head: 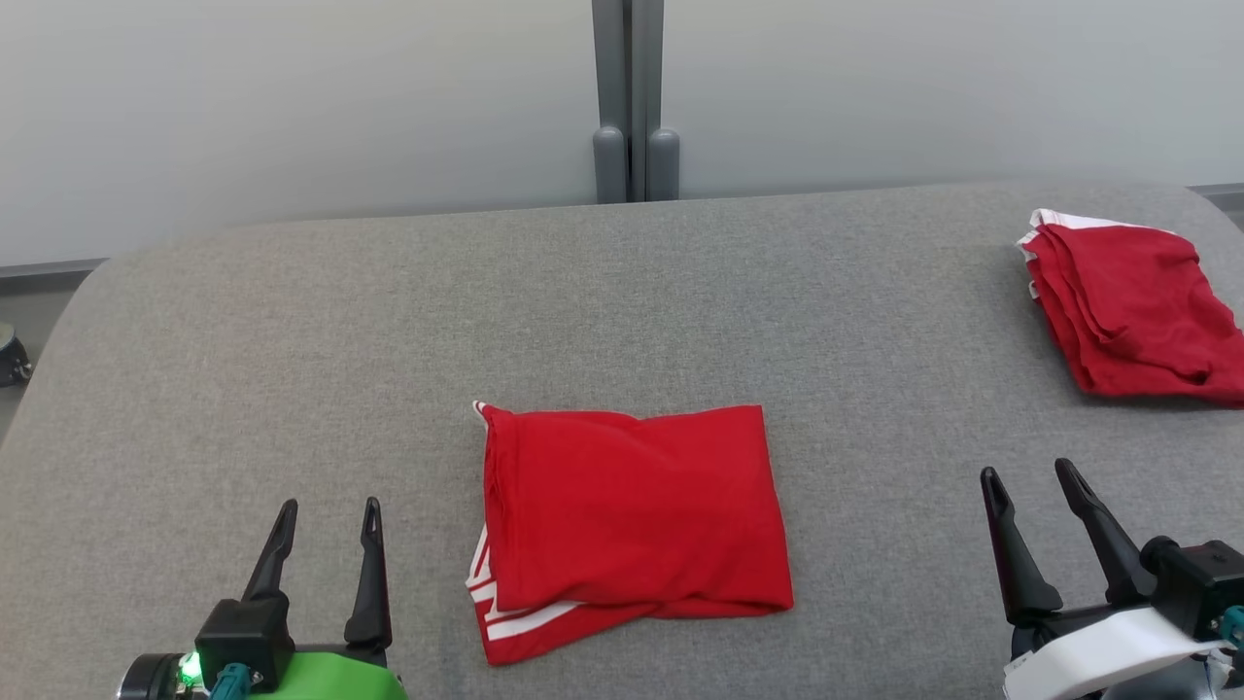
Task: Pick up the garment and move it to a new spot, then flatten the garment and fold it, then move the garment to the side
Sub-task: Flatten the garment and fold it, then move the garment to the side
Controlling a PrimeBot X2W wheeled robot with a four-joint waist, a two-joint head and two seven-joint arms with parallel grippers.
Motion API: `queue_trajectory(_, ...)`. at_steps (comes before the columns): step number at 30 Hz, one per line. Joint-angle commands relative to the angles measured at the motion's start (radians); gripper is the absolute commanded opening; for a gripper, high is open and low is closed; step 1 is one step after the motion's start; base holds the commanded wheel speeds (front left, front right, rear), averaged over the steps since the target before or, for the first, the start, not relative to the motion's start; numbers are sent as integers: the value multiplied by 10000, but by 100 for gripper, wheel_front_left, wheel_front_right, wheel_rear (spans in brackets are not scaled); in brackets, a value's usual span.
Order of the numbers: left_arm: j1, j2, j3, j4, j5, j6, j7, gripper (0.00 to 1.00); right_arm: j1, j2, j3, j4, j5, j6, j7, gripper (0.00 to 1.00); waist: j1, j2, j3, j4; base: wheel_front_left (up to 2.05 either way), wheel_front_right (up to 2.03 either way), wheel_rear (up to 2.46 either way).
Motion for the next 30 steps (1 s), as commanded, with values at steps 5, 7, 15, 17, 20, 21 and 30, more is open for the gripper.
queue_trajectory(5, 242, 110, -49, 82, -45, 6, -15, 100, 415, 135, -118, -196, -161, -10, 126, 100, 0, 0, -254, 4, 0, 0, 0)
queue_trajectory(7, 257, 120, -54, 91, -64, 37, -17, 100, 501, 183, -151, -264, -193, -10, 152, 100, 0, 0, -287, -8, 0, 0, 0)
queue_trajectory(15, 249, 168, -63, 119, -160, 87, -15, 100, 652, 295, -227, -477, -280, -10, 254, 100, 0, 0, -330, 2, 0, 0, 0)
queue_trajectory(17, 248, 174, -64, 120, -171, 89, -23, 100, 658, 302, -241, -505, -299, -10, 268, 100, 0, 0, -329, 1, 0, 0, 0)
queue_trajectory(20, 238, 180, -74, 127, -201, 119, -28, 100, 647, 313, -262, -532, -313, -10, 297, 100, 0, 0, -328, 7, 0, 0, 0)
queue_trajectory(21, 223, 182, -82, 134, -202, 124, -26, 100, 647, 315, -276, -542, -308, -10, 310, 100, 0, 0, -330, 18, 0, 0, 0)
queue_trajectory(30, -155, 199, -177, 38, -185, 117, -70, 100, 572, 337, -454, -610, -312, -10, 349, 100, 0, 0, -157, 254, 0, 0, 0)
